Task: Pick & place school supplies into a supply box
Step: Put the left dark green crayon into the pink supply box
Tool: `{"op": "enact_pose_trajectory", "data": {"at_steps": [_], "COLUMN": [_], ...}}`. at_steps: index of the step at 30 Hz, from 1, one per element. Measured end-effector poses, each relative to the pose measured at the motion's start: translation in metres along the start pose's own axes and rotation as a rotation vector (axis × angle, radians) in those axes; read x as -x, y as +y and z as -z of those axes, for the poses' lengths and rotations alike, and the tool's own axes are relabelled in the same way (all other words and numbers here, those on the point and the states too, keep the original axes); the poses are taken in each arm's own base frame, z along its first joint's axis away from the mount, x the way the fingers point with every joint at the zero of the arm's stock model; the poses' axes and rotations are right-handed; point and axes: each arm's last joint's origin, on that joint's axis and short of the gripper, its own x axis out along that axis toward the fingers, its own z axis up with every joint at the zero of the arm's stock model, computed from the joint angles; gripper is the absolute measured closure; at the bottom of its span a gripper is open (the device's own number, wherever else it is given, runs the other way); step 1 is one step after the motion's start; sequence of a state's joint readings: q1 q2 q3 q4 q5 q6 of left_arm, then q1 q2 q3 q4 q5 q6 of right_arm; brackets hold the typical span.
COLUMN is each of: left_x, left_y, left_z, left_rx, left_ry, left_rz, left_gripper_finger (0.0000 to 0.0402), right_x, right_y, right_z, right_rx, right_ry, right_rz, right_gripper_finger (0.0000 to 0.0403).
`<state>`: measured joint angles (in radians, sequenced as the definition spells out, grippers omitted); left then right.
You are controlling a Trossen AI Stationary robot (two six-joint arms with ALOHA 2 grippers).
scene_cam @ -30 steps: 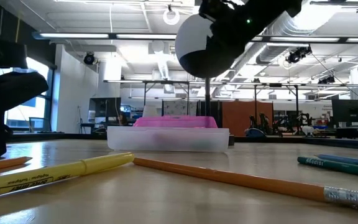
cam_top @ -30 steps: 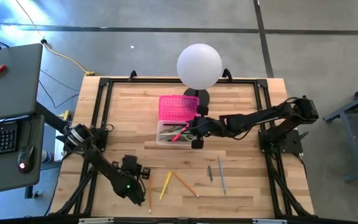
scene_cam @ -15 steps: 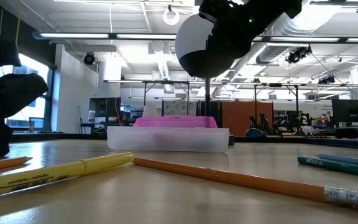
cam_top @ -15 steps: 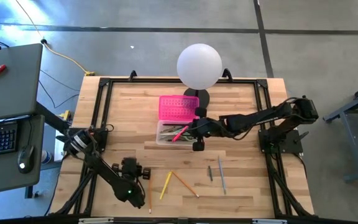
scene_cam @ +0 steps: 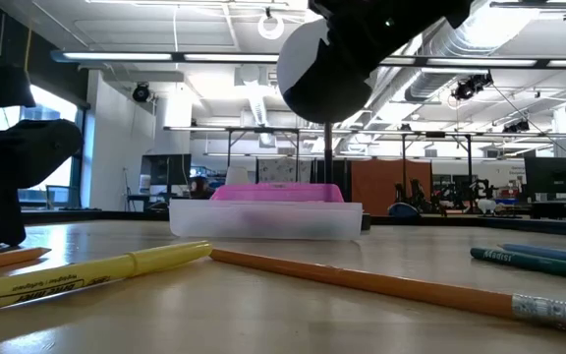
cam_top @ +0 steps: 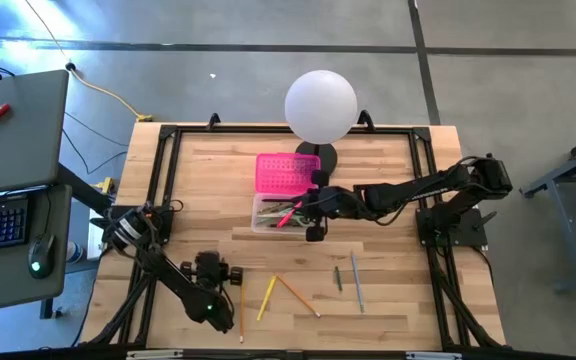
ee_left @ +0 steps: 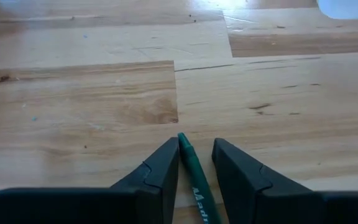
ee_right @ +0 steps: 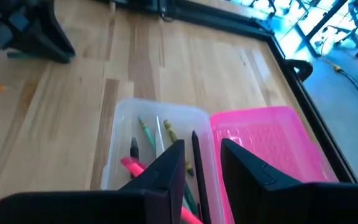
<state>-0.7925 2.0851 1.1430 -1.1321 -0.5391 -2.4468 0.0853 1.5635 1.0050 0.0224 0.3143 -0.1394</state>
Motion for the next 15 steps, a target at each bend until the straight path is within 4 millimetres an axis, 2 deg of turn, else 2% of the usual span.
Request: {"op": "enact_pose_trajectory", "data": {"at_steps": [15], "left_x": [-0.0036], "left_y": [0.0004], "left_z": [0.0066], "left_rx": [-0.002], "left_ry": [-0.033], "left_rz": [0.011], "left_gripper_finger": [0.0264], "right_x": [0.0001], "right_y": [0.0025], "right_z": [-0.0029], "right_rx": [-0.014], "right_ry": [-0.036], "right_rz": [-0.069], "right_gripper_finger": [0.0320]}}
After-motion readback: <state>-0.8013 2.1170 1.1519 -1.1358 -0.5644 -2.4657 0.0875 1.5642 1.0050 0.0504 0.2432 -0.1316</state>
